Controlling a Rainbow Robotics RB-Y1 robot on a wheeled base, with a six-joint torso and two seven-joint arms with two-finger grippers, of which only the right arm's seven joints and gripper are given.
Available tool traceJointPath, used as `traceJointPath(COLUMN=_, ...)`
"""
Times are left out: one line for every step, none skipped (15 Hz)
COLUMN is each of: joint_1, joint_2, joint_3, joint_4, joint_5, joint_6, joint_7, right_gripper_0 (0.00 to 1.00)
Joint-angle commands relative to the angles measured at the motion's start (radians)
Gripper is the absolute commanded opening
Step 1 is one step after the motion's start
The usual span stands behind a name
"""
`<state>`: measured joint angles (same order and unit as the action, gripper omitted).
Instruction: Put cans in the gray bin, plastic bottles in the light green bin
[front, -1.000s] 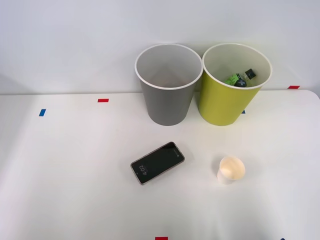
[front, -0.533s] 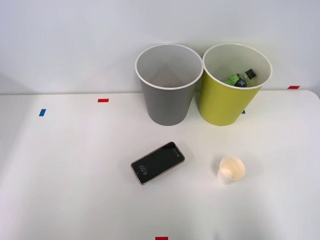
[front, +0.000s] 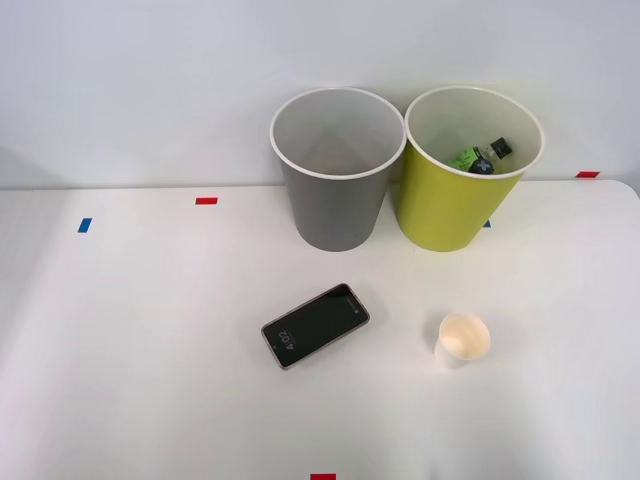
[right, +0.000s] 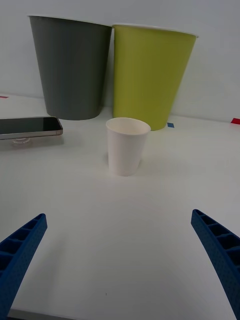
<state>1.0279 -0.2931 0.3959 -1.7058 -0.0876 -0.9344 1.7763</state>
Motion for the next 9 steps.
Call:
traceJointPath(joint_1=0.000, joint_2=0.000, joint_3=0.000, joint_4=0.000, joint_5=0.000, joint_6=0.000, joint_7=0.000, right_gripper_0=1.00)
traceJointPath(joint_1=0.000, joint_2=0.000, joint_3=0.000, joint_4=0.000, joint_5=0.000, joint_6=0.000, joint_7=0.000, right_gripper_0=1.00)
traceJointPath(joint_1=0.000, joint_2=0.000, joint_3=0.000, joint_4=0.000, joint_5=0.000, joint_6=0.000, joint_7=0.000, right_gripper_0=1.00)
traceJointPath(joint_1=0.000, joint_2=0.000, joint_3=0.000, joint_4=0.000, joint_5=0.000, joint_6=0.000, joint_7=0.000, right_gripper_0=1.00)
traceJointPath(joint_1=0.000, joint_2=0.000, joint_3=0.000, joint_4=0.000, joint_5=0.000, joint_6=0.000, joint_7=0.000, right_gripper_0=1.00)
traceJointPath(joint_1=0.000, joint_2=0.000, joint_3=0.000, joint_4=0.000, joint_5=0.000, joint_6=0.000, joint_7=0.000, right_gripper_0=1.00)
traceJointPath(joint_1=0.000, joint_2=0.000, joint_3=0.000, joint_4=0.000, joint_5=0.000, joint_6=0.000, joint_7=0.000, right_gripper_0=1.00)
traceJointPath(joint_1=0.000, joint_2=0.000, joint_3=0.000, joint_4=0.000, joint_5=0.000, joint_6=0.000, joint_7=0.000, right_gripper_0=1.00)
traceJointPath(joint_1=0.000, joint_2=0.000, joint_3=0.000, joint_4=0.000, joint_5=0.000, joint_6=0.000, joint_7=0.000, right_gripper_0=1.00)
